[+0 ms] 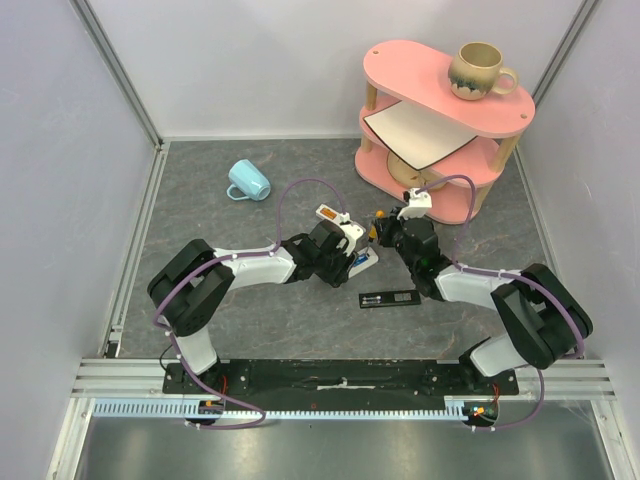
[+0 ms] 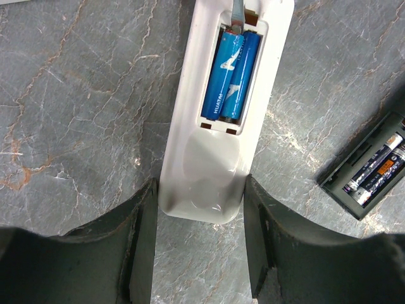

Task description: Unload the batteries from the remote control

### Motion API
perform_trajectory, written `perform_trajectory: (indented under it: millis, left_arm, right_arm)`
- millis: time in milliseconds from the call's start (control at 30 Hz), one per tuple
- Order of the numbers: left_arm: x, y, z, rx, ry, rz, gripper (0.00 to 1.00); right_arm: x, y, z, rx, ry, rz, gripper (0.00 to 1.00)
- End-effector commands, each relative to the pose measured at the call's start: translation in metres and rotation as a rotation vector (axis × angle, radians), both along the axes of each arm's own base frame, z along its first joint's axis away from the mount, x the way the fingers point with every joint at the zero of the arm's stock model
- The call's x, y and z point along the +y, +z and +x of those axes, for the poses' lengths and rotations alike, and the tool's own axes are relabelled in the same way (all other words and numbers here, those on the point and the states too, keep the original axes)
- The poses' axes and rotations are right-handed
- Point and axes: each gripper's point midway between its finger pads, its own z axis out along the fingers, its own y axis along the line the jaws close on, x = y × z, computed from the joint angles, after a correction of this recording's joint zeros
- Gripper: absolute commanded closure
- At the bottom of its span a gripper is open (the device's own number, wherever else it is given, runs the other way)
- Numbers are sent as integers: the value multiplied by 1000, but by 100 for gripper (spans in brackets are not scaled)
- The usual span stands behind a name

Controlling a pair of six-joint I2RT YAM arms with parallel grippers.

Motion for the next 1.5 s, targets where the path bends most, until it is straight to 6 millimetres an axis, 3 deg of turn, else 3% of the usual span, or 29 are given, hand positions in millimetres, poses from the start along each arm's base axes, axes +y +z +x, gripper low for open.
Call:
perform_trajectory:
  millis: [0,400,767,1000,1167,1467]
  left_arm:
    - [2,-18,-10,56,-30,31,98]
    - [3,-18,-8,51,-22,37,98]
    - [5,-18,-6,44,-13,42,98]
    - [5,-17,-7,44,-13,42,98]
    - [5,-17,-7,44,-11,42,98]
    - [5,-17,-6,43,-11,41,98]
  right_arm:
    - [12,10,-3,-28,49,76,100]
    - [49,38,-23,-78,181,200,100]
    - [79,32,-28,-63,253,239,100]
    - [55,32,-20,-70,133,170,100]
    - [22,32,-15,-68,-26,112,100]
    - [-10,26,-18,-66,-163,99,100]
